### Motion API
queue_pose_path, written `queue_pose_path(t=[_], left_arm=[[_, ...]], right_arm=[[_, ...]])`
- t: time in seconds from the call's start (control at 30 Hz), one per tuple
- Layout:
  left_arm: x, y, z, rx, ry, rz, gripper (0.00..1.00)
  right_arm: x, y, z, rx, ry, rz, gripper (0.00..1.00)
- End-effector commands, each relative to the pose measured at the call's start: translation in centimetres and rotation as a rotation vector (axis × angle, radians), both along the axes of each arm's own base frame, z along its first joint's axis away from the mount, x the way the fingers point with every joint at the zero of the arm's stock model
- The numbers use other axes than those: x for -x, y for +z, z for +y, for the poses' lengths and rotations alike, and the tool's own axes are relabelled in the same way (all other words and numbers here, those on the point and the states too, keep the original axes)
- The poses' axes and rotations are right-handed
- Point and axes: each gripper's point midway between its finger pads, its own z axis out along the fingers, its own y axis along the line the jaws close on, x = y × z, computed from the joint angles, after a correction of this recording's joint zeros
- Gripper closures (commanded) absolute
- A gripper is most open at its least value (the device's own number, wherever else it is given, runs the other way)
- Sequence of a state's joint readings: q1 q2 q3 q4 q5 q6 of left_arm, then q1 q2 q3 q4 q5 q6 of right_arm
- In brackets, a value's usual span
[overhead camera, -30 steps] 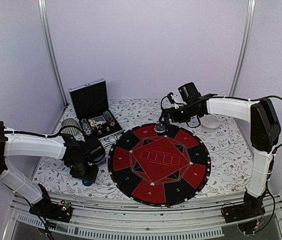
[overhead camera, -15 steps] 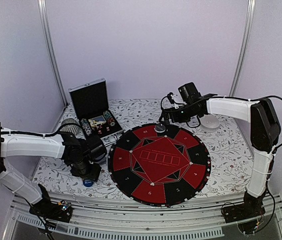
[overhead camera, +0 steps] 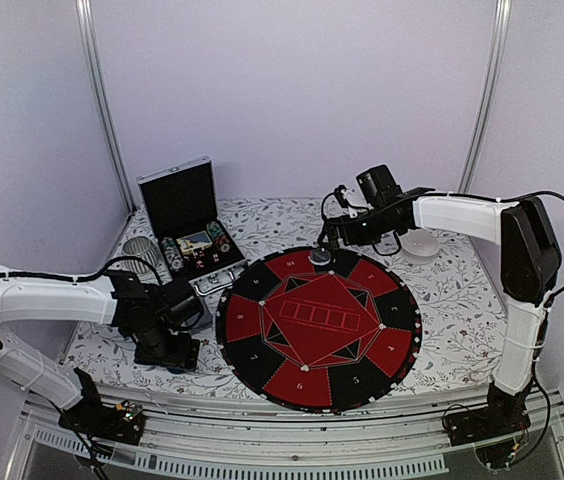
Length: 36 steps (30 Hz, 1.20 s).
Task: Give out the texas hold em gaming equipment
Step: Pick up the small blind button from the center of the board.
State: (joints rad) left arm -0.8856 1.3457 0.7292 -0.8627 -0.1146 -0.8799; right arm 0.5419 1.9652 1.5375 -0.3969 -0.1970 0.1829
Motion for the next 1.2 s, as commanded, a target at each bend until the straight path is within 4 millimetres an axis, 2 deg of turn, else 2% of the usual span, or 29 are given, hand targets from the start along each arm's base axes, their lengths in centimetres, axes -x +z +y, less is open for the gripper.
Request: queue_pose_path(t=[0.0, 0.27, 0.53, 0.83, 1.03, 1.17], left_arm=[[0.6, -1.0, -0.6, 0.040, 0.023, 0.023, 0.16], [0.1, -1.9, -0.3, 0.018, 0.024, 0.018, 0.30], [-1.3, -2.2, 1.1, -0.027, 0.031, -0.003, 0.33], [-2.1, -1.7, 0.0, 0.005, -0.010, -0.024, 0.43], [-1.5, -1.6, 0.0, 0.019, -0.010, -0.002, 0.45], [-1.2, -1.4, 0.0, 0.028, -0.013, 0.006, 0.42]], right_arm=[[0.3, -1.0, 0.2, 0.002, 0.016, 0.022, 0.01], [0.5, -1.1, -0.2, 0.013, 0.009, 0.019, 0.01], [0.6, -1.2, -0.4, 0.018, 0.006, 0.021, 0.01], [0.6, -1.2, -0.5, 0.022, 0.002, 0.022, 0.01], [0.6, -1.3, -0.5, 0.026, 0.002, 0.022, 0.01], [0.5, -1.3, -0.5, 0.026, 0.003, 0.022, 0.01]])
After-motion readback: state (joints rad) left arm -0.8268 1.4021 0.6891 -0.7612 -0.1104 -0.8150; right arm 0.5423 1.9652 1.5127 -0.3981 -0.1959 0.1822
